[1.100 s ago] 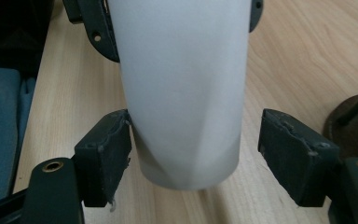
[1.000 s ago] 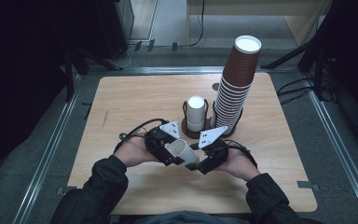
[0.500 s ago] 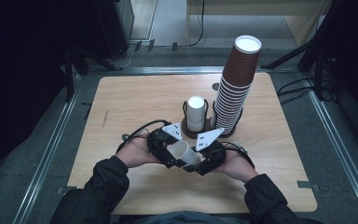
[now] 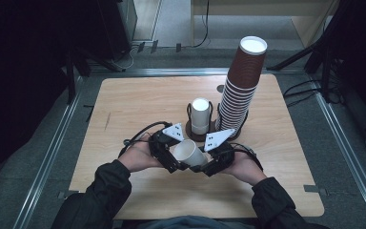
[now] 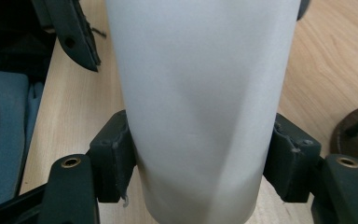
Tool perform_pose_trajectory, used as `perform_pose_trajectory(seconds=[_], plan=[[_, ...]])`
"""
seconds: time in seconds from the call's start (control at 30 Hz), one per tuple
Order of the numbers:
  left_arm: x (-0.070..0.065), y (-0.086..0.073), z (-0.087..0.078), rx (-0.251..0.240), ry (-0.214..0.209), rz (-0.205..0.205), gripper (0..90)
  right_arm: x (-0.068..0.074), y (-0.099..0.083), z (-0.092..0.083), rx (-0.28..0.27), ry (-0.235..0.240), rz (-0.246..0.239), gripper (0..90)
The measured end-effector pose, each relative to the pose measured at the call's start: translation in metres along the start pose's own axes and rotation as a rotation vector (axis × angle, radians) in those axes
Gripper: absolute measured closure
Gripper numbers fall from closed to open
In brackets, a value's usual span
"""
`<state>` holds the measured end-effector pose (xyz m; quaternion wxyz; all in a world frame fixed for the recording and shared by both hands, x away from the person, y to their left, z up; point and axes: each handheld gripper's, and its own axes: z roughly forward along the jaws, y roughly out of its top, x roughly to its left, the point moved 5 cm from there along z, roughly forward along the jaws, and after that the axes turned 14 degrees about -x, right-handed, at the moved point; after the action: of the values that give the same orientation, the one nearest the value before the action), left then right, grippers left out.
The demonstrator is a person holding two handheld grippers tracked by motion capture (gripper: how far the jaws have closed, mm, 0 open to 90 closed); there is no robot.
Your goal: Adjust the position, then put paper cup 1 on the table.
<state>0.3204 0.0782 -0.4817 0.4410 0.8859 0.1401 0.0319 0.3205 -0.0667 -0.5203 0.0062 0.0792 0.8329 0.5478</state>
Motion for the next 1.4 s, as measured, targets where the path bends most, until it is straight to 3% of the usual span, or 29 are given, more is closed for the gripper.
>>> perform_pose_trajectory(seconds=[0.27,0.57,0.87,1.07,1.33,1.4], plan=[[0.002,-0.001,-0.004,-0.039,0.011,-0.026,0.4,-0.003,0.004,-0.006,-0.041,-0.007,0.034,33.3],[0.003,0.005,-0.011,-0.164,0.004,-0.094,0.5,-0.007,0.010,-0.013,-0.133,-0.011,0.044,33.2],[0.002,0.012,-0.014,-0.243,-0.002,-0.115,0.6,-0.007,0.013,-0.016,-0.208,-0.001,0.075,33.2],[0.001,0.014,-0.012,-0.252,-0.006,-0.112,0.7,-0.004,0.012,-0.013,-0.212,0.010,0.074,33.1],[-0.001,0.016,-0.011,-0.284,-0.014,-0.116,6.8,-0.002,0.010,-0.008,-0.199,0.013,0.060,33.1],[-0.001,0.017,-0.011,-0.297,-0.024,-0.121,12.3,-0.001,0.010,-0.006,-0.198,0.013,0.054,33.1]])
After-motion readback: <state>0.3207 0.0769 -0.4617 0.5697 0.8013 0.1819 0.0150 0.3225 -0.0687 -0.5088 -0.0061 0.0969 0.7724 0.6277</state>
